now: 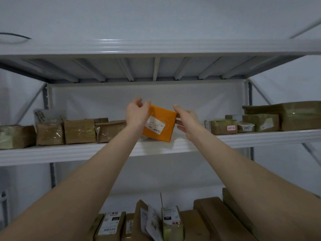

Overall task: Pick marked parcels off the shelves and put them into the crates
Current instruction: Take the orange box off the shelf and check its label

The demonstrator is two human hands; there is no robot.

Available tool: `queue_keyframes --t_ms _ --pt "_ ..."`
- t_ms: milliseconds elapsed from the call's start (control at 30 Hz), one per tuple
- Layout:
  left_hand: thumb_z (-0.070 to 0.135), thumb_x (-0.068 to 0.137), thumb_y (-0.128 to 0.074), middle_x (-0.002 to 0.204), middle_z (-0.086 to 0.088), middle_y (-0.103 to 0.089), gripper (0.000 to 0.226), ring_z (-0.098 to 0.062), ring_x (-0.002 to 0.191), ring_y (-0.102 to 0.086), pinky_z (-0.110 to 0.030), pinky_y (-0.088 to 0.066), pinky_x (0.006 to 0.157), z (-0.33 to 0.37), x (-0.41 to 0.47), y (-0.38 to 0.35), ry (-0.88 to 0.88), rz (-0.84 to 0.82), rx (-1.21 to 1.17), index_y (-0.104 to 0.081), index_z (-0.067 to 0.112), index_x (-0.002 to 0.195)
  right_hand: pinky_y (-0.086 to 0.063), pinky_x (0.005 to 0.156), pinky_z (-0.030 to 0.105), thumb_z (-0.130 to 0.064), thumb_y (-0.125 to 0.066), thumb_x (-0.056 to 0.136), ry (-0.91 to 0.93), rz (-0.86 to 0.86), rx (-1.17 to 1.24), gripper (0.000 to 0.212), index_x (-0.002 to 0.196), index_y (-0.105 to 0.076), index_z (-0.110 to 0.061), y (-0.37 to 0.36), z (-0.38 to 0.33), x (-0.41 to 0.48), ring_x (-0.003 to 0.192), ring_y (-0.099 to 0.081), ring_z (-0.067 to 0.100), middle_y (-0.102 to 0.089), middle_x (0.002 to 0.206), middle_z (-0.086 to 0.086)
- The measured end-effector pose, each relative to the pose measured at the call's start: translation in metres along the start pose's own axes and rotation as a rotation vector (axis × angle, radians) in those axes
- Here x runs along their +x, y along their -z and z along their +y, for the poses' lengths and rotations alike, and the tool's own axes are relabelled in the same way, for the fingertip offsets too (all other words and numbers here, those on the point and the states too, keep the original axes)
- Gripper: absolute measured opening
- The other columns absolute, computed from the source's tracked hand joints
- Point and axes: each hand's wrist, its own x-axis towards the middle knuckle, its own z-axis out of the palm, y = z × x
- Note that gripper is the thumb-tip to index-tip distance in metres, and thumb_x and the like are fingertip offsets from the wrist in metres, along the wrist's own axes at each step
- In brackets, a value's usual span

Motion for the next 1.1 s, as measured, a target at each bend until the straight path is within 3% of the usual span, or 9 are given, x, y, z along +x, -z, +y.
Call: queue_keyframes --t_ms 233,367,467,567,633,767,900,967,1100 --pt "0.039 0.094 -0.056 0.107 0.002 -0.057 0.034 -0.021 0.101 -0.056 -0.040 -0.048 0.090 0.018 -0.039 -0.012 0.025 0.008 0.009 -0.059 0.022 0.123 -0.051 0.094 0.040 -0.031 -0.062 0.092 -0.025 0.091 0.150 0.016 0.089 -0.059 -0.016 0.024 0.009 -0.019 0.099 -0.063 0.025 -0.066 0.099 0.007" --pt "0.031 0.094 -0.057 0.107 0.004 -0.059 0.021 -0.021 0.104 -0.059 -0.037 -0.049 0.087 0.018 -0.056 -0.012 0.021 0.044 0.030 -0.060 0.023 0.113 -0.051 0.092 0.037 -0.017 -0.065 0.090 -0.081 0.040 0.190 0.038 0.126 -0.054 -0.010 0.032 0.015 -0.035 0.103 -0.061 0.024 -0.063 0.112 0.009" --pt "0.024 0.093 -0.060 0.119 0.002 -0.059 0.041 -0.022 0.110 -0.057 -0.040 -0.049 0.093 0.020 -0.066 -0.008 0.040 0.007 0.069 -0.052 0.019 0.132 -0.051 0.083 0.034 -0.014 -0.061 0.092 -0.151 -0.072 0.228 0.028 0.120 -0.055 -0.013 0.035 0.018 -0.051 0.094 -0.061 0.020 -0.064 0.104 0.005" --pt "0.021 0.092 -0.060 0.127 -0.004 -0.059 0.044 -0.024 0.110 -0.058 -0.042 -0.049 0.096 0.021 -0.075 -0.005 0.054 -0.081 0.105 -0.052 0.019 0.136 -0.053 0.071 0.033 -0.010 -0.061 0.091 -0.135 -0.093 0.209 0.050 0.138 -0.045 -0.018 0.036 0.021 -0.059 0.099 -0.062 0.023 -0.063 0.120 0.007" --pt "0.023 0.091 -0.061 0.128 -0.004 -0.057 0.040 -0.023 0.110 -0.057 -0.040 -0.050 0.094 0.021 -0.078 -0.003 0.060 -0.116 0.106 -0.055 0.023 0.131 -0.054 0.077 0.037 -0.008 -0.061 0.092 -0.125 -0.062 0.216 0.065 0.147 -0.031 -0.025 0.038 0.022 -0.060 0.105 -0.061 0.026 -0.059 0.128 0.008" --pt "0.033 0.088 -0.065 0.130 -0.003 -0.053 0.028 -0.022 0.110 -0.055 -0.040 -0.050 0.094 0.019 -0.082 -0.003 0.070 -0.232 0.105 -0.056 0.038 0.114 -0.054 0.087 0.046 -0.002 -0.057 0.092 -0.124 -0.047 0.203 0.066 0.145 -0.033 -0.033 0.049 0.024 -0.061 0.107 -0.060 0.026 -0.060 0.117 0.004" --pt "0.043 0.082 -0.070 0.132 -0.002 -0.050 0.060 -0.025 0.116 -0.054 -0.045 -0.049 0.098 0.020 -0.080 -0.004 0.072 -0.293 0.239 -0.046 0.034 0.136 -0.053 0.087 0.044 -0.002 -0.056 0.093 -0.135 -0.047 0.189 0.067 0.148 -0.029 -0.031 0.060 0.025 -0.061 0.111 -0.058 0.026 -0.059 0.124 0.006" --pt "0.037 0.082 -0.071 0.132 -0.003 -0.053 0.067 -0.025 0.114 -0.056 -0.043 -0.049 0.098 0.020 -0.076 -0.001 0.120 -0.362 0.205 -0.041 0.030 0.142 -0.051 0.082 0.039 -0.005 -0.057 0.093 -0.157 -0.073 0.211 0.069 0.151 -0.024 -0.024 0.065 0.024 -0.063 0.113 -0.057 0.025 -0.057 0.131 0.008" --pt "0.020 0.087 -0.066 0.130 -0.002 -0.056 0.058 -0.019 0.112 -0.056 -0.033 -0.050 0.087 0.020 -0.073 0.002 0.121 -0.462 0.138 -0.045 0.026 0.141 -0.048 0.062 0.029 -0.004 -0.059 0.092 -0.146 -0.146 0.212 0.045 0.132 -0.050 -0.022 0.073 0.019 -0.063 0.097 -0.060 0.017 -0.063 0.121 0.001"
